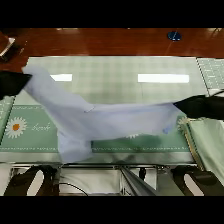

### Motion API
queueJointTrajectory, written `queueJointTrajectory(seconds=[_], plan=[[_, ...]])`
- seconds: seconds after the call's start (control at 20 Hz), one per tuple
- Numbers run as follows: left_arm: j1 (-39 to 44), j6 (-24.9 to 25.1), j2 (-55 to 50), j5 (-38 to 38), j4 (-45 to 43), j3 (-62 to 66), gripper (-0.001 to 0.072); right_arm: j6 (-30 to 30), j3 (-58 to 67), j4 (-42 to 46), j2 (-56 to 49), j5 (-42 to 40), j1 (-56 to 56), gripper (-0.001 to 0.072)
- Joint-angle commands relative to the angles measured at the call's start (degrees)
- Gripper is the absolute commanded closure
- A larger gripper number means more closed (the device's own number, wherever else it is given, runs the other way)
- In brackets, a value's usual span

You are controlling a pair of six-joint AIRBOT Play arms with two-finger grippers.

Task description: Fold the shirts.

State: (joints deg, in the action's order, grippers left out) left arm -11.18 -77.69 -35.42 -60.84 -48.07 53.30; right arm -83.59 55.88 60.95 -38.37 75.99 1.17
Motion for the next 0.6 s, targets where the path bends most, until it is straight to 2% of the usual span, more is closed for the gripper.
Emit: queueJointTrajectory(seconds=[0.0,0.1,0.2,0.45,0.5,0.55], plan=[[5.25,1.75,-12.17,11.78,0.04,-4.74,0.0689,4.81,-6.43,-4.37,-12.17,-14.49,-0.07,0.0689],[8.46,1.09,-20.35,20.09,0.07,-3.61,0.0689,6.05,-3.58,-5.95,-23.78,-19.78,-0.92,0.069],[10.64,-0.72,-27.36,26.12,0.07,-1.77,0.0689,9.46,3.67,-12.98,-36.28,-19.93,-3.96,0.069],[14.25,-1.09,-37.99,28.04,1.75,2.71,0.0687,9.73,25.0,-25.38,-58.51,-13.03,-9.9,0.0687],[14.6,-1.07,-38.56,27.98,2.47,2.75,0.0643,8.96,27.65,-27.1,-60.92,-12.46,-10.62,0.0667],[14.78,-1.07,-38.8,27.08,2.62,2.75,0.0428,8.44,29.05,-28.48,-62.1,-12.59,-11.32,0.0527]])
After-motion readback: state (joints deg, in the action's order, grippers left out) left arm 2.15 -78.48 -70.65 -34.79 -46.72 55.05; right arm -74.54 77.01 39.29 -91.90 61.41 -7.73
